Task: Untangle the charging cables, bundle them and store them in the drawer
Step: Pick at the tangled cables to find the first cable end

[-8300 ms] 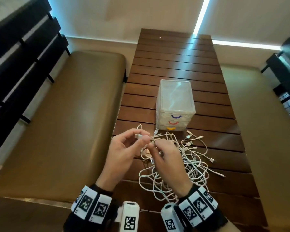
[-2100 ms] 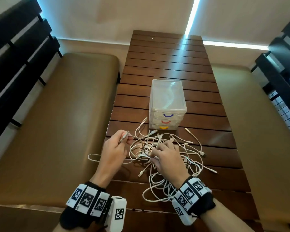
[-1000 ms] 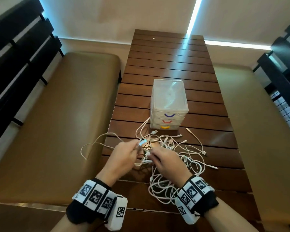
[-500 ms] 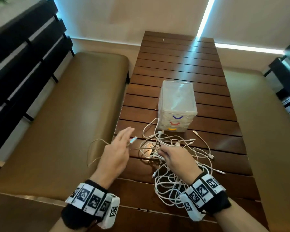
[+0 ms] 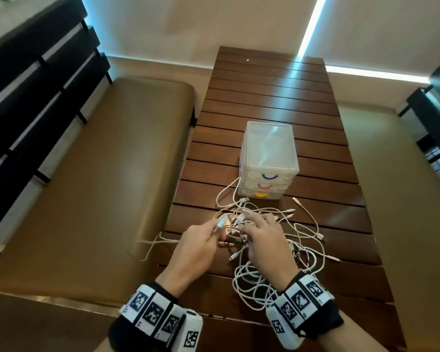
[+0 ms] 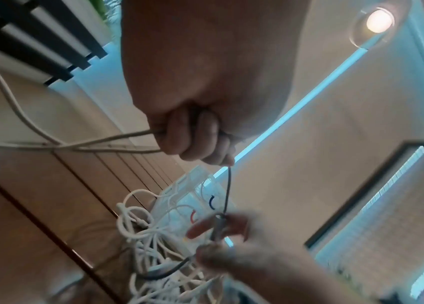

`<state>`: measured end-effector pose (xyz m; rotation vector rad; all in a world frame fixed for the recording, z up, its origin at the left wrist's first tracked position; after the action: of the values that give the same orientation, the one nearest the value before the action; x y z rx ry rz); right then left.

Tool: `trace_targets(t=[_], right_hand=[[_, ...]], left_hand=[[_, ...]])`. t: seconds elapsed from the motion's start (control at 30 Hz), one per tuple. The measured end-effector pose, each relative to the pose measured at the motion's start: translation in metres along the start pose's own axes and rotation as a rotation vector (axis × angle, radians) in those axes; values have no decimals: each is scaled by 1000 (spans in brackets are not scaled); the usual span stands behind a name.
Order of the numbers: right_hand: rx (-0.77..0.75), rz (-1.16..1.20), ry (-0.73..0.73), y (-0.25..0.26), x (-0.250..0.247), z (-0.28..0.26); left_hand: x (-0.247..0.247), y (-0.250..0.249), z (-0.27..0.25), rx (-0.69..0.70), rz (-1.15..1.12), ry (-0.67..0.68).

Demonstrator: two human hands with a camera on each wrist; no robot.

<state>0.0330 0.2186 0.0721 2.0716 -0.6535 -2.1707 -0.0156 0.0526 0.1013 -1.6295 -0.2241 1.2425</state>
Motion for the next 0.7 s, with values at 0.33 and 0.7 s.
trace_targets(t=[0.33, 0.7], right_hand=[[55, 52, 103, -25, 6, -2], [21, 108, 51, 4, 0, 18]], left_hand=[[-58, 77, -1, -296, -23, -220], [-101, 121, -22, -478, 219, -280]])
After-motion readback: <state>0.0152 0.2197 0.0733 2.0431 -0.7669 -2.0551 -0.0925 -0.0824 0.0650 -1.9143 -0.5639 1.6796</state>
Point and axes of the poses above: each hand's wrist, its own z-axis towards the middle knuckle, its own x-axis out of the palm, y = z × x, the point moved 3 cm from there along z, towards the middle knuckle, and after that the axes turned 11 degrees about x, right-handed, at the moved point
